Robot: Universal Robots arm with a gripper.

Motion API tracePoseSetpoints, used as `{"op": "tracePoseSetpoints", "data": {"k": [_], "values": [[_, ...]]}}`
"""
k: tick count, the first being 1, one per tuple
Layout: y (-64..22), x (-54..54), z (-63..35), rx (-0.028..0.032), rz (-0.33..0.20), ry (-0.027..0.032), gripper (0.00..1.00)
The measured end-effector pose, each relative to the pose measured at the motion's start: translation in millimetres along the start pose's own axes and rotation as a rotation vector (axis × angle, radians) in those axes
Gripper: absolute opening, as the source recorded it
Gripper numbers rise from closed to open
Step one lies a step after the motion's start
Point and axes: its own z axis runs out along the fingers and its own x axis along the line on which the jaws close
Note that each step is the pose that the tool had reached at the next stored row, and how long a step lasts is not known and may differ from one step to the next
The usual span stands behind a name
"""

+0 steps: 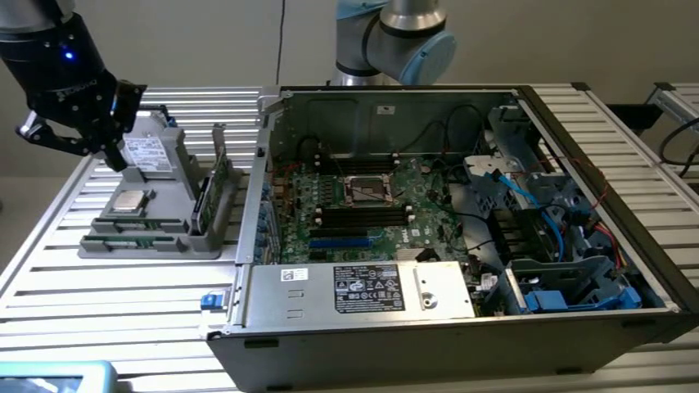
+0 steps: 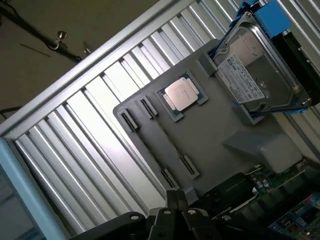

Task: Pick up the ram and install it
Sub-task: 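Pick up the ram and move it above insertion slot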

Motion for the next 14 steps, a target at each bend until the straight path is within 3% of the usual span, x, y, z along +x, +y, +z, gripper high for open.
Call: {"op": "tracePoseSetpoints", "data": {"k": [14], "values": [[0.0, 0.0, 0.2, 0.0022, -0.254, 0.0004, 0.11]]}}
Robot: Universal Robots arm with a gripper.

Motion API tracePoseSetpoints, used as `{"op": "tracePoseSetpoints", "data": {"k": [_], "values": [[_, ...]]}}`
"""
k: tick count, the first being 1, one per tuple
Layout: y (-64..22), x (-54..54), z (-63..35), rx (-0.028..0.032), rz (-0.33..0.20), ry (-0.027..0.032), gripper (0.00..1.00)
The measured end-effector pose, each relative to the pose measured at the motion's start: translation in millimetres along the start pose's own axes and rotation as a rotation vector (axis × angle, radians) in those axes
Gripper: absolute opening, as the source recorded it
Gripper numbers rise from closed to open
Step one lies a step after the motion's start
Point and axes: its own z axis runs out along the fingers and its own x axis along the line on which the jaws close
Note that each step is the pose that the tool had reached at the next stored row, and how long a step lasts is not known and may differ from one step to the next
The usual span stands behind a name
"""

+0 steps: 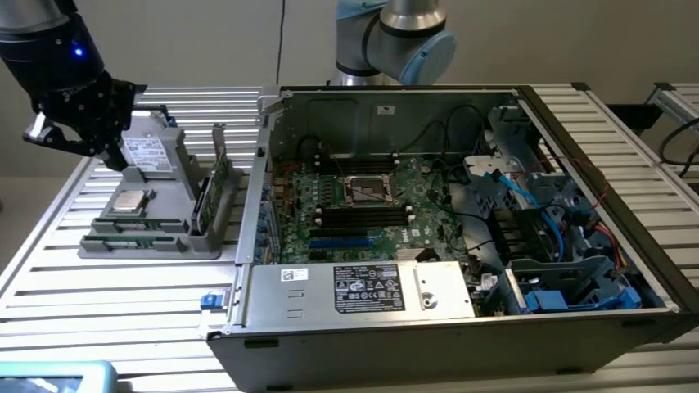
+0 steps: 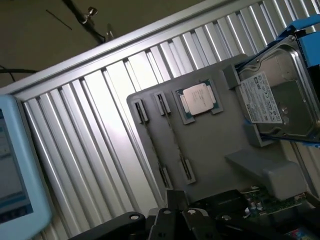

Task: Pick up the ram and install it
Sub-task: 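Pick up the ram and move it above insertion slot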

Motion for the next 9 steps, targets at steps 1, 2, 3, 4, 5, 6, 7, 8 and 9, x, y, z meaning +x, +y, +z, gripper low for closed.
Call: {"op": "tracePoseSetpoints", "data": {"k": [1, 2, 3, 4, 5, 6, 7, 8, 9], "values": [[0.0, 0.0, 0.0, 0.0002, -0.018, 0.0002, 0.11], [0.0, 0.0, 0.0, 0.0004, -0.036, 0.0002, 0.11], [0.0, 0.0, 0.0, 0.0006, -0.056, 0.0003, 0.11], [0.0, 0.0, 0.1, 0.0008, -0.074, 0.0004, 0.11], [0.0, 0.0, 0.0, 0.0009, -0.092, 0.0006, 0.11], [0.0, 0.0, 0.1, 0.0012, -0.109, 0.0006, 0.11], [0.0, 0.0, 0.1, 0.0014, -0.127, 0.0008, 0.11], [0.0, 0.0, 0.1, 0.0017, -0.146, 0.0008, 0.11], [0.0, 0.0, 0.1, 0.0021, -0.164, 0.0009, 0.11]]}}
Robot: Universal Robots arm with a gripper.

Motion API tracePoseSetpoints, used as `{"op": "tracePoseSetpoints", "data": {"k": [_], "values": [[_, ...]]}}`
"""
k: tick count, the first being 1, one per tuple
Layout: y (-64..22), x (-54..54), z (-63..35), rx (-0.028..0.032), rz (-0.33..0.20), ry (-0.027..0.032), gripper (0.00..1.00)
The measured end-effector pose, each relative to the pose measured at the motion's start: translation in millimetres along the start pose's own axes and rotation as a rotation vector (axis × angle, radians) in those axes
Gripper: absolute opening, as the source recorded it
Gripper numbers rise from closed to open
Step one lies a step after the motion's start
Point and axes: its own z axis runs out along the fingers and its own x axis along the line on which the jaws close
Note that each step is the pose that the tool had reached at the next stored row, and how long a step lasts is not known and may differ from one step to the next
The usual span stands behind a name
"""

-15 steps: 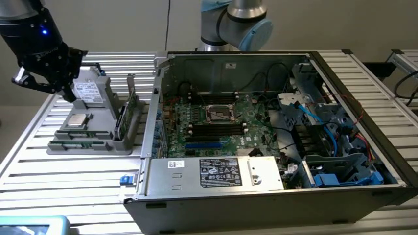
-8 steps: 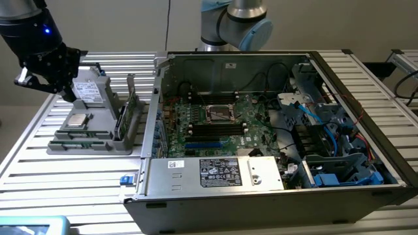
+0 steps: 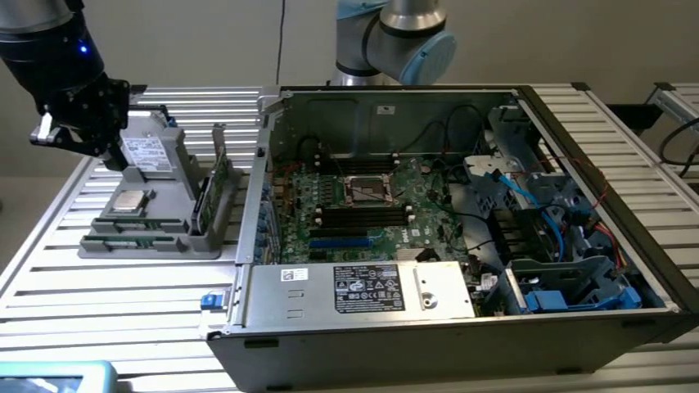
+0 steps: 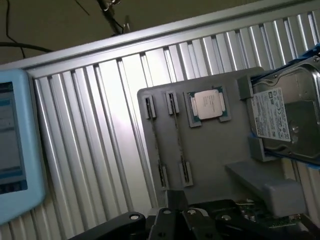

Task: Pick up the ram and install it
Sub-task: 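Pick up the ram and move it above insertion slot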

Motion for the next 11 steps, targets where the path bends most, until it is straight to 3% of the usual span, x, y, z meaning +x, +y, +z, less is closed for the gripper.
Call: {"op": "tracePoseSetpoints", "data": {"k": [4, 9, 11], "values": [[0.7, 0.1, 0.1, 0.0009, -0.057, 0.0003, 0.11], [6.3, 1.4, 0.8, 0.0012, -0.068, 0.0003, 0.11], [8.2, 1.9, 2.0, 0.0012, -0.072, 0.0004, 0.17]]}}
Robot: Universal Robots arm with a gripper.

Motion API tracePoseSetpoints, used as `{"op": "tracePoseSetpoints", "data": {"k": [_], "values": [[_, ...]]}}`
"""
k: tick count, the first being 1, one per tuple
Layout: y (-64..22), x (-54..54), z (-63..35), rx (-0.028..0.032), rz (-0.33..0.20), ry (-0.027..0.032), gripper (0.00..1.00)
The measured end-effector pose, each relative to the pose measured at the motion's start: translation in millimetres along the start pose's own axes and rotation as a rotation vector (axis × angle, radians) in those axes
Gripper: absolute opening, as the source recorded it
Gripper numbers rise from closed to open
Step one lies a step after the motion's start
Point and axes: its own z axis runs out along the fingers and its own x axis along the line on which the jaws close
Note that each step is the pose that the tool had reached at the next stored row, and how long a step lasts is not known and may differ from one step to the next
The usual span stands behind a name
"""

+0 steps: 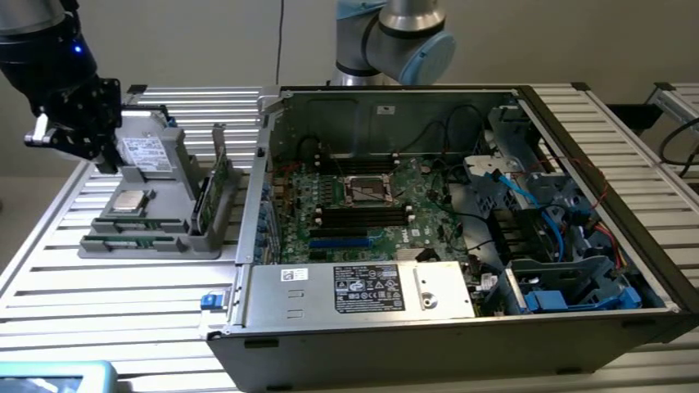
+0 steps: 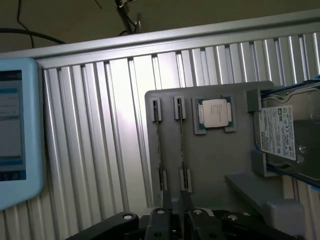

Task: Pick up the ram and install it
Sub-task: 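Pick up the ram and move it above insertion slot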

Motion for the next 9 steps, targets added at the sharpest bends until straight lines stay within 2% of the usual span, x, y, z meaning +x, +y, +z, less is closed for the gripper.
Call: {"op": "tracePoseSetpoints", "data": {"k": [2, 5, 6, 9], "values": [[1.8, 0.2, 3.0, 0.0003, -0.006, -0.0001, 0.30], [4.2, 0.6, 8.4, 0.0003, -0.019, 0.0001, 0.36], [4.6, 0.7, 10.2, 0.0004, -0.025, 0.0002, 0.42], [4.9, 0.7, 15.6, 0.0005, -0.040, 0.0002, 0.42]]}}
